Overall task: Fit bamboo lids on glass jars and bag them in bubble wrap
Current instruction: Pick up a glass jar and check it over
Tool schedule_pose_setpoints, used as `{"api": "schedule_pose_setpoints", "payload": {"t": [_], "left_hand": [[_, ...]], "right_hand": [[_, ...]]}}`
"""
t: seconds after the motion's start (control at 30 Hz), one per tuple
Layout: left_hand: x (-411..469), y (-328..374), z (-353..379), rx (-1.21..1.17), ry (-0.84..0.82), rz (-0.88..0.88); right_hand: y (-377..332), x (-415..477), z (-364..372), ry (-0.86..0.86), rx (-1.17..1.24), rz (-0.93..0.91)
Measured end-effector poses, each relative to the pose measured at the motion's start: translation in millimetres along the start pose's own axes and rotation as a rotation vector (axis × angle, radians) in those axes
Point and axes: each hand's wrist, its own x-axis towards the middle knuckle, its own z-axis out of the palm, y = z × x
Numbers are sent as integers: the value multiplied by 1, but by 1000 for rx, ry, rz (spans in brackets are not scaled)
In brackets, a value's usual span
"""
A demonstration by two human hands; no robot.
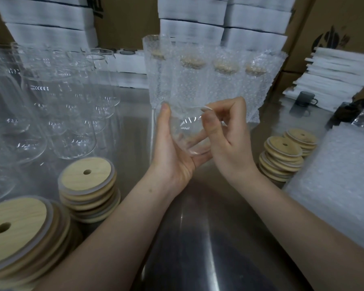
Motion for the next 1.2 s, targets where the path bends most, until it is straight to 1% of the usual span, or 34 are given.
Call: {"api": "schedule_pose_setpoints", "payload": {"t": [0.1, 0.23, 0.33, 0.47, 0.53, 0.63, 0.7, 0.8, 0.87, 0.9, 0.97, 1.07, 1.13, 1.2], "left_hand": [[0, -1, -1, 38, 9, 1], [1, 1, -6, 142, 55, 9], [1, 2, -8, 263, 142, 28], [2, 9, -6, 289, 314, 44], [3, 12, -8, 340, 409, 118], [5, 13, -9, 561, 554, 248], [6, 12, -13, 702, 646, 364], [6, 10, -17, 933, 687, 484], [5, 7, -17, 1116, 707, 499], [5, 6, -17, 1188, 714, 488], [3, 5, -18, 1291, 725, 483], [1, 6, -17, 1382, 700, 510], [0, 7, -16, 1433, 688, 566], [0, 7, -17, 1473, 691, 598]], "right_hand": [[-1, -1, 2, 10, 22, 18], [0, -1, 2, 96, -55, -11], [3, -2, 2, 98, -61, -9], [4, -4, 2, 82, -101, -17], [5, -4, 1, 69, -159, -21], [2, -2, -3, 92, -309, -59], [-2, 3, -9, 115, -482, -57], [-4, 11, -22, 54, -859, 71], [-7, 15, -32, -48, -1091, 264], [-9, 16, -37, -110, -1165, 370], [-13, 19, -45, -220, -1235, 539], [-16, 23, -52, -328, -1236, 705], [-16, 25, -54, -371, -1235, 769], [-14, 27, -54, -401, -1261, 787]]}}
